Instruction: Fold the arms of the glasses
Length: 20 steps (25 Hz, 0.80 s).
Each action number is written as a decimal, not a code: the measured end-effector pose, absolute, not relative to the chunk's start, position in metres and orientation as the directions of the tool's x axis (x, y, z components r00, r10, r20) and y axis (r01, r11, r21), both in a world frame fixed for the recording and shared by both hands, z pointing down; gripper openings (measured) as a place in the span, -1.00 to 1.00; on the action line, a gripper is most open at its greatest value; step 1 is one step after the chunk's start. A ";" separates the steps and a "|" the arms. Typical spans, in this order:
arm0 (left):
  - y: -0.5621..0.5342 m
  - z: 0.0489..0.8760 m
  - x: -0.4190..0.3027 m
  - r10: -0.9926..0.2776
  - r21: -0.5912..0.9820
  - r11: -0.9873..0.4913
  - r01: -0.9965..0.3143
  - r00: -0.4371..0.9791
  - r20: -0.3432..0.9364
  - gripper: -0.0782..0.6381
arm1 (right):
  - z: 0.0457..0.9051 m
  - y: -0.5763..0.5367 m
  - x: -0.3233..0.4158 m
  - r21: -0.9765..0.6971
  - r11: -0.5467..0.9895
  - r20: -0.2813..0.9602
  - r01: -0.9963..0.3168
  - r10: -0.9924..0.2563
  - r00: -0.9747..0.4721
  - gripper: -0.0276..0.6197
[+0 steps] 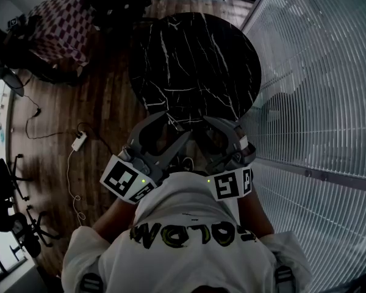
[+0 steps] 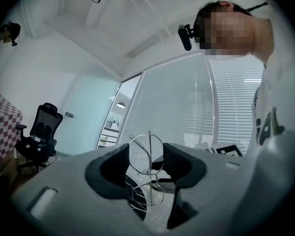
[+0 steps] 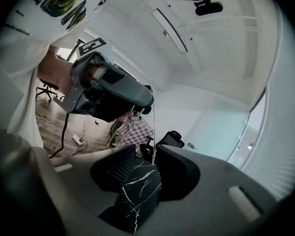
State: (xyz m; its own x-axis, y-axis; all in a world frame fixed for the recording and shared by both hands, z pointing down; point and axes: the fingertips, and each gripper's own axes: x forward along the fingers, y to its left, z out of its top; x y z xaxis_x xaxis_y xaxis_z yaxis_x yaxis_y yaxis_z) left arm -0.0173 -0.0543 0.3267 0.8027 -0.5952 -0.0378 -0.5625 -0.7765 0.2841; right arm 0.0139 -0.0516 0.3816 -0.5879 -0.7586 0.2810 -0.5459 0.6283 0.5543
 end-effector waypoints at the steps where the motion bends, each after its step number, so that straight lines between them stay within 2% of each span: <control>1: -0.054 0.327 -0.018 -0.597 0.283 -0.776 -0.564 0.801 -0.039 -0.17 | 0.384 -0.050 0.013 0.556 0.632 0.285 -0.540 -0.755 -0.590 -0.49; 16: -0.054 0.333 -0.020 -0.602 0.282 -0.772 -0.570 0.798 -0.035 -0.17 | 0.395 -0.041 0.004 0.541 0.667 0.309 -0.512 -0.724 -0.617 -0.52; 20: -0.055 0.333 -0.023 -0.603 0.285 -0.770 -0.571 0.797 -0.030 -0.17 | 0.384 -0.043 0.007 0.502 0.662 0.276 -0.557 -0.733 -0.622 -0.56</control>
State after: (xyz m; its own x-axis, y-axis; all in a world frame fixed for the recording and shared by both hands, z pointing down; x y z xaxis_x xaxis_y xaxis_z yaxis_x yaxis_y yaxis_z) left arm -0.0230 -0.0546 0.3327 0.7972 -0.6030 -0.0303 -0.5714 -0.7697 0.2846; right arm 0.0073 -0.0428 0.3841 -0.6218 -0.7329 0.2761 -0.5566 0.6616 0.5025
